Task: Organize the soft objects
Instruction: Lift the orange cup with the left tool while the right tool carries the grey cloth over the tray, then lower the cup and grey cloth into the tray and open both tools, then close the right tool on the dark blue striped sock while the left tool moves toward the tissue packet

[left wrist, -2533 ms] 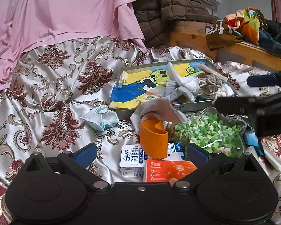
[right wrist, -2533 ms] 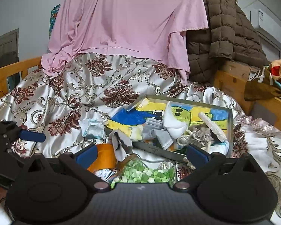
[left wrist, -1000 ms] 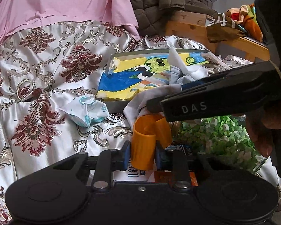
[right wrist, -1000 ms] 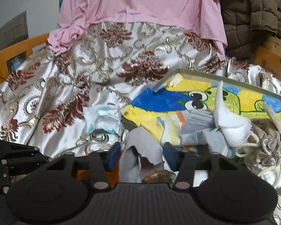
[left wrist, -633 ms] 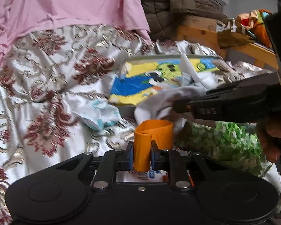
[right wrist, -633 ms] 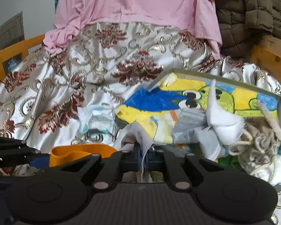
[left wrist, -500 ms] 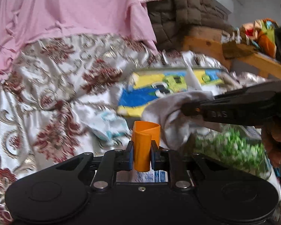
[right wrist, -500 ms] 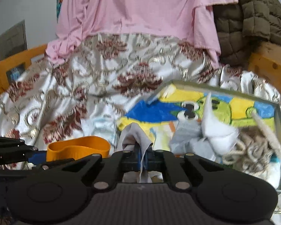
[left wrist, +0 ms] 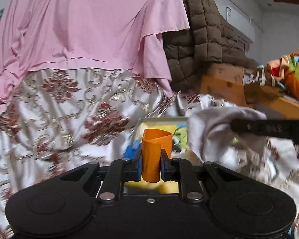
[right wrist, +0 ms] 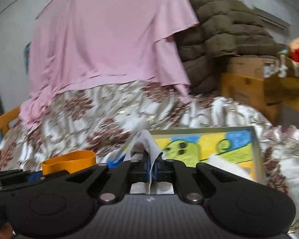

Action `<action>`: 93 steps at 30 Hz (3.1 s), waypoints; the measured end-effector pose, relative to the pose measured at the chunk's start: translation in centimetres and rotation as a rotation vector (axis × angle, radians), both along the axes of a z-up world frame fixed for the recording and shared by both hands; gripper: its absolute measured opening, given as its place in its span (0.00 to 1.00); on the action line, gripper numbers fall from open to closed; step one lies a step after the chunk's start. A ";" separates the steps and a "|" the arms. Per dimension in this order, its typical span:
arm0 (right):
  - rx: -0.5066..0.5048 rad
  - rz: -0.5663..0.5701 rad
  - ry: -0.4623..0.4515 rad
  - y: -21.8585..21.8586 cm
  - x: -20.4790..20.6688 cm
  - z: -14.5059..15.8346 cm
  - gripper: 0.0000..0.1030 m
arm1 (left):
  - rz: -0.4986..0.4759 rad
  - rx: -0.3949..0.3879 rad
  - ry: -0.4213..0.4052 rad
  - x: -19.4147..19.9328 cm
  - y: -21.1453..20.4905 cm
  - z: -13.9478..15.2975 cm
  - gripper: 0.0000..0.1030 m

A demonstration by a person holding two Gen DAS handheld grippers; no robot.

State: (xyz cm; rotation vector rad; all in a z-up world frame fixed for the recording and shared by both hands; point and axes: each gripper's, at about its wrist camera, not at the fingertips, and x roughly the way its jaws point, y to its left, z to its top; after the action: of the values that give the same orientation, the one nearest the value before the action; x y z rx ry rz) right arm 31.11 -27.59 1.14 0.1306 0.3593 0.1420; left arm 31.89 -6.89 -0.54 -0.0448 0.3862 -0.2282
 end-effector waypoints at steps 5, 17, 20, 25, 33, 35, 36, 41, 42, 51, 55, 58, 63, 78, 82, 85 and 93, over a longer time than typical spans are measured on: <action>0.060 -0.055 0.031 -2.8 1.3 -0.2 0.04 | -0.036 -0.006 0.007 3.7 -3.2 0.1 0.18; 0.086 -0.154 0.139 -5.0 3.2 -1.8 0.12 | -0.089 0.026 0.126 7.7 -7.9 -2.3 0.19; 0.092 -0.162 0.150 -5.2 3.4 -1.7 0.13 | -0.092 0.024 0.134 7.8 -8.4 -2.4 0.19; 0.082 -0.177 0.159 -5.3 3.3 -1.5 0.40 | -0.101 0.046 0.136 7.4 -9.1 -2.2 0.23; 0.082 -0.189 0.162 -5.8 2.6 -1.2 0.58 | -0.086 0.038 0.160 6.9 -9.1 -1.5 0.30; 0.083 -0.192 0.161 -6.1 2.3 -1.1 0.63 | -0.081 0.031 0.162 6.7 -8.9 -1.3 0.36; 0.084 -0.193 0.160 -6.2 2.2 -1.0 0.64 | -0.078 0.026 0.164 6.6 -8.8 -1.2 0.38; 0.113 -0.198 0.150 -7.2 1.0 -0.4 0.73 | -0.062 -0.009 0.168 5.8 -8.3 -0.4 0.47; 0.117 -0.200 0.145 -7.4 0.7 -0.2 0.74 | -0.061 -0.012 0.167 5.6 -8.3 -0.2 0.48; 0.099 -0.170 0.112 -7.9 -2.8 1.3 0.86 | -0.049 -0.054 0.154 2.5 -7.6 1.4 0.57; 0.081 -0.147 0.082 -7.6 -4.6 2.2 0.91 | -0.048 -0.068 0.140 0.4 -6.7 1.9 0.59; 0.060 -0.137 0.062 -7.2 -6.0 2.9 0.92 | -0.053 -0.064 0.121 -1.3 -6.1 2.4 0.62; 0.030 -0.139 0.045 -6.5 -8.5 3.2 0.96 | -0.046 -0.072 0.105 -3.8 -4.9 3.0 0.69; -0.071 -0.165 0.110 -4.6 -15.5 1.1 0.99 | -0.027 -0.064 0.122 -10.4 -0.6 2.8 0.78; -0.097 -0.150 0.132 -3.8 -17.0 0.6 1.00 | -0.031 -0.043 0.127 -12.1 0.6 2.8 0.81; -0.110 -0.141 0.149 -3.3 -17.8 0.2 1.00 | -0.031 -0.022 0.132 -12.9 1.5 2.8 0.83; -0.158 -0.068 0.252 -2.3 -18.0 -1.3 1.00 | -0.041 0.051 0.181 -13.5 3.3 1.9 0.84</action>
State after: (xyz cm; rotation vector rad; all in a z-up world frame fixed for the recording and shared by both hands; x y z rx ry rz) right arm 13.11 -29.94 -0.14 0.0042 0.6148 0.0292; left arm 18.41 -3.57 1.40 -0.0069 0.5735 -0.2558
